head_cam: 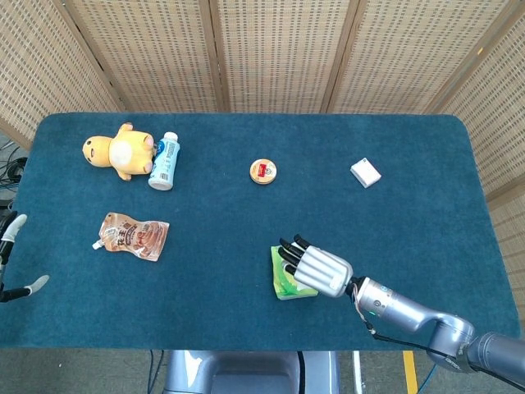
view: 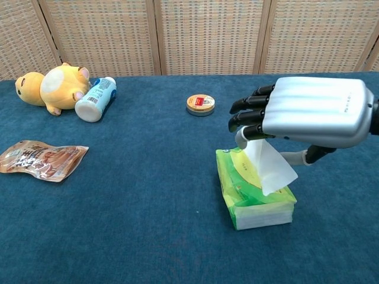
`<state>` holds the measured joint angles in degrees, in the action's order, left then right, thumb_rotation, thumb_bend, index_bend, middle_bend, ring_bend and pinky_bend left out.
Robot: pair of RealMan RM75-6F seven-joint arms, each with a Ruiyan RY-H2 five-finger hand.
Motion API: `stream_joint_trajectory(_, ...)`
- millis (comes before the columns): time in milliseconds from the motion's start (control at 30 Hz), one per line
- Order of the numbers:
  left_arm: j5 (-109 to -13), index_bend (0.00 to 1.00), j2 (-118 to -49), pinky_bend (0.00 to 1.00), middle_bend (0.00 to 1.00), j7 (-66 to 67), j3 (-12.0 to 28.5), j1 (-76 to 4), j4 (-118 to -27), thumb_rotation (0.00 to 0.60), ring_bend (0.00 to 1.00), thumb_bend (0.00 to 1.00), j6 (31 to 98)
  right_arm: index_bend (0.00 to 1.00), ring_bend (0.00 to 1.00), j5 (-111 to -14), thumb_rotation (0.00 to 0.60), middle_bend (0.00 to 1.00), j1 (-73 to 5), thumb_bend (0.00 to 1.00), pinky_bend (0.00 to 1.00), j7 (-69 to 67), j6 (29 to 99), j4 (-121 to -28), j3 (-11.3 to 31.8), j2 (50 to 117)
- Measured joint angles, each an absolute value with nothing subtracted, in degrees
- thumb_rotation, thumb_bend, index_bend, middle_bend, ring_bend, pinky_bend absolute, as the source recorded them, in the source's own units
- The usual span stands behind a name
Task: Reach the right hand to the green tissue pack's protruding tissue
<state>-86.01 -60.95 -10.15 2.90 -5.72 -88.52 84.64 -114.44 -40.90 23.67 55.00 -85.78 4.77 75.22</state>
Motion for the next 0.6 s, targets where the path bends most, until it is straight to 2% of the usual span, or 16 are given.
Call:
stream_joint_trajectory(133,-86.08,0.00,-60.91,0.00,0.00,-10.35,2.89,-5.68,-88.51,0.600,0.00,0.00,84.74,0.55,0.42,-114.45,0.600,0.50,-41.39,0.49,0.45,23.97,55.97,-84.55,4.53,76.91)
stream_joint_trajectory(233,-86.03,0.00,-60.83,0.00,0.00,-10.50,2.90,-5.71,-88.56,0.600,0.00,0.00,84.65,0.61,0.46,-114.49,0.600,0.55,-41.73,0.54,0.49,22.75,57.24,-83.35,4.25,77.87)
stream_joint_trajectory(400,-85.95,0.00,-60.74,0.00,0.00,-10.77,2.93,-5.71,-88.54,0.600,0.00,0.00,84.64,0.64,0.48,-114.53,0.600,0.58,-42.24,0.62,0.52,19.52,59.57,-81.27,3.53,79.04)
stream_joint_trajectory(600,-85.89,0.00,-60.69,0.00,0.00,-11.16,2.94,-5.71,-88.29,0.600,0.00,0.00,84.58,0.65,0.49,-114.25,0.600,0.59,-42.40,0.65,0.54,15.72,64.37,-81.09,3.87,79.31)
